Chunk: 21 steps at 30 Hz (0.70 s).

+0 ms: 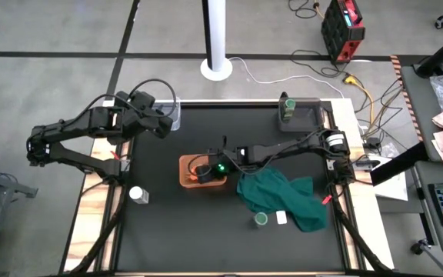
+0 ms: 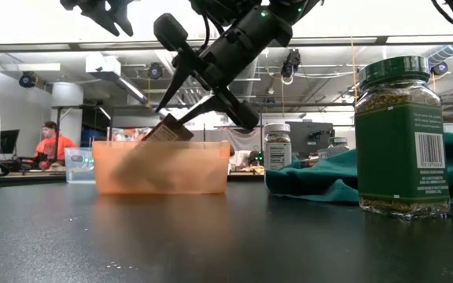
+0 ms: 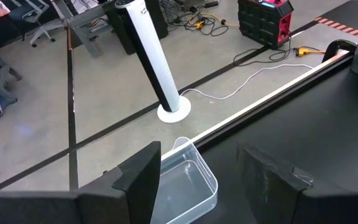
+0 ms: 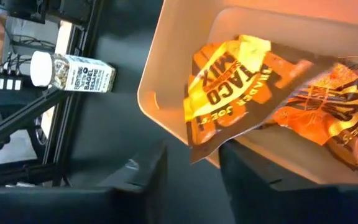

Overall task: Sort spices by type
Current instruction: Put the orange seasoning pack into the orange bin, then adjust the orange bin

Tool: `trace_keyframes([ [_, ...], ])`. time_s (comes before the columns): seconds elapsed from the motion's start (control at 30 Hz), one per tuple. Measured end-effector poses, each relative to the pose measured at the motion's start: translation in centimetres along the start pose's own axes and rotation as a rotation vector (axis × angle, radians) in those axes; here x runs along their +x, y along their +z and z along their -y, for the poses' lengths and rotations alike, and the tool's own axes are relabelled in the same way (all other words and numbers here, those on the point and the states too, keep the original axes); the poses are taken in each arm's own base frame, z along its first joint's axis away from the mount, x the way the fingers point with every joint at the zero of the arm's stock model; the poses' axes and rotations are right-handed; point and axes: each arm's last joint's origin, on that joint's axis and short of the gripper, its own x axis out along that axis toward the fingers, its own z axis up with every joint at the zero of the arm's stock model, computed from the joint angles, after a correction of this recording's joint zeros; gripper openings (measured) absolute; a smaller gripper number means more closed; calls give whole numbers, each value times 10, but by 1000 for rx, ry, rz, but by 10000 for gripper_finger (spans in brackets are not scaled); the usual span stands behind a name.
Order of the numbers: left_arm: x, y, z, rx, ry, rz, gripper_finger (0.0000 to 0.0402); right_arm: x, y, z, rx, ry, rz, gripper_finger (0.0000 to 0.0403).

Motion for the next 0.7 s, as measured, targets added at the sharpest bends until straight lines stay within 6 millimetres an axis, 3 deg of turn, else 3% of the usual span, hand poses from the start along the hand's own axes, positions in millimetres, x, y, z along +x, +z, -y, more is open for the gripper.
trace_keyframes([
  [0.3,0,0,0,0,0,0,192,-22,2,-6,-28,-5,-35,202],
  [0.7,0,-1,1,2,-40,-24,192,-74,7,-10,-147,-87,-51,212],
])
